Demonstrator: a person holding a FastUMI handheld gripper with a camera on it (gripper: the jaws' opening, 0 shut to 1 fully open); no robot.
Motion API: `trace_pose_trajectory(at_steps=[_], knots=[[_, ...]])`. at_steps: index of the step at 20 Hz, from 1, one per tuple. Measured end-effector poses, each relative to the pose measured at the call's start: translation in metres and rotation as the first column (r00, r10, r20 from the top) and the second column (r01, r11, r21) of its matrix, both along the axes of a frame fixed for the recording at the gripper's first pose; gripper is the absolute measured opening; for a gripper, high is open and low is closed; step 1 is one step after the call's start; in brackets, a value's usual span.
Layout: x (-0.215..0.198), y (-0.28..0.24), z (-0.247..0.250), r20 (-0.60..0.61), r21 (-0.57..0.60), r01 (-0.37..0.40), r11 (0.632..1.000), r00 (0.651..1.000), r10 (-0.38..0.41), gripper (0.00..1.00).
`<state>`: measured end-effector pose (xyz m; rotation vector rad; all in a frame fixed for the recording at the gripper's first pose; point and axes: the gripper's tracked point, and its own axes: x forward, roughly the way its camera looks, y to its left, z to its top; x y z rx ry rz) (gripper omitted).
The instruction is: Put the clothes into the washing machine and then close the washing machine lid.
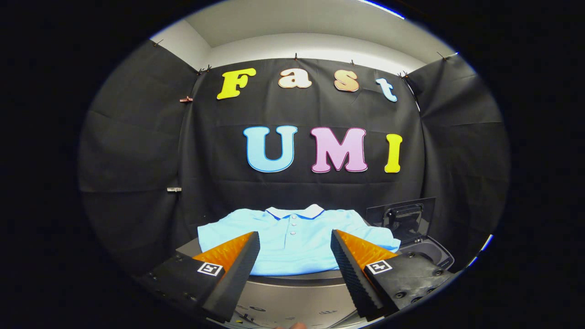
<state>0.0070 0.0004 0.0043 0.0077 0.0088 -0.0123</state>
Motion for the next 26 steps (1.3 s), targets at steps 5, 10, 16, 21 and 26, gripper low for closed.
trace_pose_trajectory(at_steps=[5, 10, 16, 21, 26], knots=[[0.025, -0.005, 0.0, -0.048, 0.024, 0.012, 1.0, 0.999, -0.011, 0.98], [0.061, 0.0, -0.006, -0.128, 0.037, -0.006, 0.999, 0.992, 0.011, 0.98], [0.114, -0.005, -0.019, -0.25, 0.036, 0.008, 0.999, 0.968, 0.001, 0.98], [0.146, -0.003, -0.051, -0.416, -0.002, -0.01, 1.0, 0.909, 0.008, 0.98], [0.164, -0.005, -0.081, -0.551, -0.019, 0.012, 1.0, 0.834, -0.021, 0.99]])
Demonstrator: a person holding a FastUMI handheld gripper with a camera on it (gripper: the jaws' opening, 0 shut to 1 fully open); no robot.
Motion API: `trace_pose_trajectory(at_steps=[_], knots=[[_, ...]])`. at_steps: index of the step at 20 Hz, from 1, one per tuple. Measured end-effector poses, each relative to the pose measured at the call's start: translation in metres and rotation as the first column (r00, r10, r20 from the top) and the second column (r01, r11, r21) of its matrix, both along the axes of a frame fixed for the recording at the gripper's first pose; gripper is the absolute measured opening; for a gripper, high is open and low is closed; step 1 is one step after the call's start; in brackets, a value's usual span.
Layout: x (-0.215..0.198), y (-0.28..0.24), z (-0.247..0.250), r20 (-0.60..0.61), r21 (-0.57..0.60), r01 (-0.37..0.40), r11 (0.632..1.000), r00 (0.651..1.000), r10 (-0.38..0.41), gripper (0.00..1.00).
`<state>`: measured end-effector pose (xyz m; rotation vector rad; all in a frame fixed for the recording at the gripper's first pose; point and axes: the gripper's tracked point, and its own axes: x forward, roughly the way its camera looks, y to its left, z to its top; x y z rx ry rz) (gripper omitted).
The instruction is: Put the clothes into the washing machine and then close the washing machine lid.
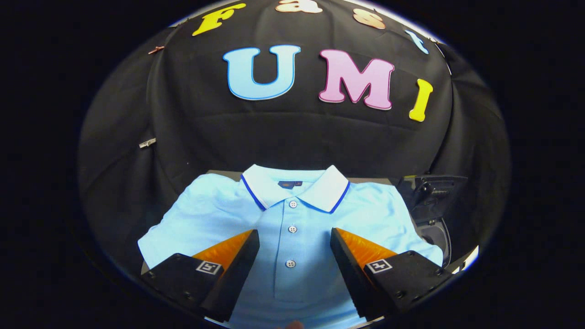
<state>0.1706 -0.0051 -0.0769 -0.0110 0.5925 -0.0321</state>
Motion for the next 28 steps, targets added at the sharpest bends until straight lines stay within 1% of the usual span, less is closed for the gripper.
trace_pose_trajectory(at_steps=[4, 7, 8, 10, 11, 12, 13, 15, 17, 18, 20, 22, 23, 25, 26, 28], knots=[[0.0044, -0.0019, -0.0036, -0.052, 0.056, 0.018, 0.998, 0.999, -0.015, 0.98], [0.0051, -0.0033, -0.0066, -0.109, 0.027, 0.03, 0.999, 0.994, -0.027, 0.97], [0.0044, -0.0045, -0.0085, -0.139, 0.022, 0.055, 0.998, 0.989, -0.051, 0.98], [0.0024, -0.0032, -0.0087, -0.197, 0.026, 0.112, 0.993, 0.975, -0.105, 0.96], [0.0026, -0.002, -0.0095, -0.226, 0.018, 0.115, 0.993, 0.968, -0.108, 0.96], [0.0027, -0.0014, -0.0105, -0.261, 0.011, 0.112, 0.994, 0.96, -0.105, 0.93], [0.0024, -0.0016, -0.0108, -0.297, 0.009, 0.114, 0.993, 0.949, -0.106, 0.92], [0.0029, -0.0025, -0.0114, -0.355, 0.015, 0.135, 0.991, 0.927, -0.121, 0.92], [0.0028, -0.0029, -0.0104, -0.393, 0.0, 0.136, 0.991, 0.911, -0.125, 0.92], [0.0033, -0.0026, -0.0126, -0.403, 0.001, 0.139, 0.99, 0.906, -0.127, 0.81], [0.0028, -0.0026, -0.0125, -0.42, 0.01, 0.144, 0.989, 0.899, -0.127, 0.81], [0.0045, -0.004, -0.0116, -0.423, 0.002, 0.123, 0.992, 0.9, -0.111, 0.61], [0.0039, -0.0041, -0.0107, -0.423, 0.01, 0.13, 0.991, 0.899, -0.114, 0.51], [0.0023, -0.005, -0.0103, -0.427, 0.009, 0.129, 0.992, 0.897, -0.113, 0.5], [0.0033, -0.0042, -0.0092, -0.424, 0.006, 0.114, 0.993, 0.9, -0.101, 0.39], [0.0039, -0.005, -0.0105, -0.429, 0.024, 0.117, 0.993, 0.898, -0.096, 0.17]])
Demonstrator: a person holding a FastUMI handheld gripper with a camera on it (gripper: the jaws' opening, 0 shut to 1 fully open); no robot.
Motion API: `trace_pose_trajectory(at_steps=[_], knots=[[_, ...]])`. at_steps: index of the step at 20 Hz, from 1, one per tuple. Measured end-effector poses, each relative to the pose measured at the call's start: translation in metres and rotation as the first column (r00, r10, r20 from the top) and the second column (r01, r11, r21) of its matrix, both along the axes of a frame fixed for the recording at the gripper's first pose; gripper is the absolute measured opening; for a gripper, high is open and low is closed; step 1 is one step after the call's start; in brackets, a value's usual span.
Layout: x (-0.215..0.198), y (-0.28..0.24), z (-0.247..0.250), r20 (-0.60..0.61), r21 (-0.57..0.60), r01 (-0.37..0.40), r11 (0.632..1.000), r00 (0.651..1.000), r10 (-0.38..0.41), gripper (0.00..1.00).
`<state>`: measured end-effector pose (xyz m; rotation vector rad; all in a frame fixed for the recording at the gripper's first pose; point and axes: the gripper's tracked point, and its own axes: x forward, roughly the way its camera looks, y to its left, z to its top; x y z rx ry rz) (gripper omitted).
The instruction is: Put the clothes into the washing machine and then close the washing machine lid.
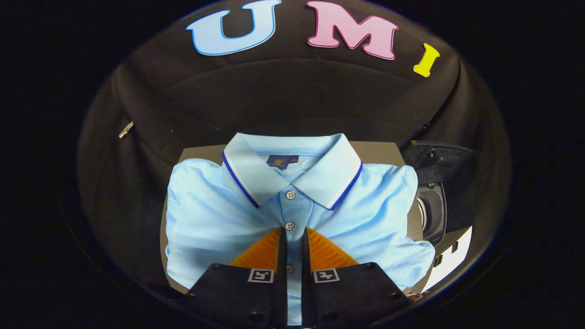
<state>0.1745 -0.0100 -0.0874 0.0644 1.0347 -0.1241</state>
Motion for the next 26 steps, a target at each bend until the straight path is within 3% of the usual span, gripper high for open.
trace_pose_trajectory(at_steps=[3, 4, 12, 20, 26], knots=[[0.002, -0.002, 0.004, 0.034, 0.044, 0.015, 0.999, 0.999, -0.017, 0.17], [0.001, -0.004, 0.005, 0.054, 0.046, 0.006, 0.999, 0.998, -0.009, 0.05], [-0.005, -0.005, 0.022, 0.129, -0.004, -0.019, 1.0, 0.991, 0.019, 0.05], [-0.01, -0.016, 0.106, 0.278, 0.002, -0.054, 0.999, 0.959, 0.052, 0.05], [-0.019, -0.068, 0.16, 0.369, 0.003, -0.061, 0.998, 0.928, 0.055, 0.05]])
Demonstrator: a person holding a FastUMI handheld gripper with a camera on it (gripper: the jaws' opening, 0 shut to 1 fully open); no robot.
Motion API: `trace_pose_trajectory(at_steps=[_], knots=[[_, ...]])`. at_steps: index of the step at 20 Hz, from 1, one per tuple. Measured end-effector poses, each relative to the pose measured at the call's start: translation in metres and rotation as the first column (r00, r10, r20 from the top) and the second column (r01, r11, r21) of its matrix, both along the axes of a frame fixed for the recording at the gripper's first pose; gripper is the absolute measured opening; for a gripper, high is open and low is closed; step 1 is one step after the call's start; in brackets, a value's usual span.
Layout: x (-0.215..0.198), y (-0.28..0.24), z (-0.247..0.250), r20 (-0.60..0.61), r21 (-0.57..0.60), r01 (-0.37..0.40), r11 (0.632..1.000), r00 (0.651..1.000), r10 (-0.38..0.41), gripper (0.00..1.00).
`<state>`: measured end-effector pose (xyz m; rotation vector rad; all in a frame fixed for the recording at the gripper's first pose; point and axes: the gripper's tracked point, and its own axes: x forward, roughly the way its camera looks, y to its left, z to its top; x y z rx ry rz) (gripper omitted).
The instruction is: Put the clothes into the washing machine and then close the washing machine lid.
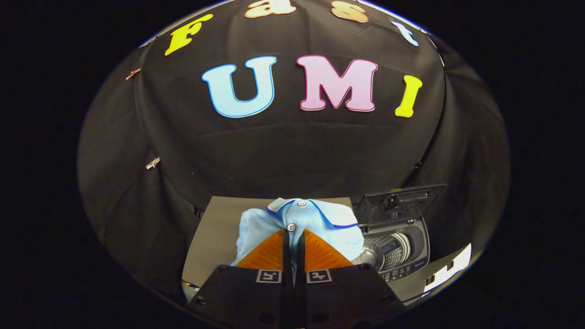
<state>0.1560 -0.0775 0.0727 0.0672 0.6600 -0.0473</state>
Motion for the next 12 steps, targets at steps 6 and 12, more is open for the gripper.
trace_pose_trajectory(at_steps=[6, 12], knots=[[-0.001, -0.079, 0.031, 0.057, 0.006, 0.033, 0.999, 0.998, -0.033, 0.05], [0.001, -0.167, 0.037, 0.066, -0.048, 0.09, 0.995, 0.994, -0.086, 0.05]])
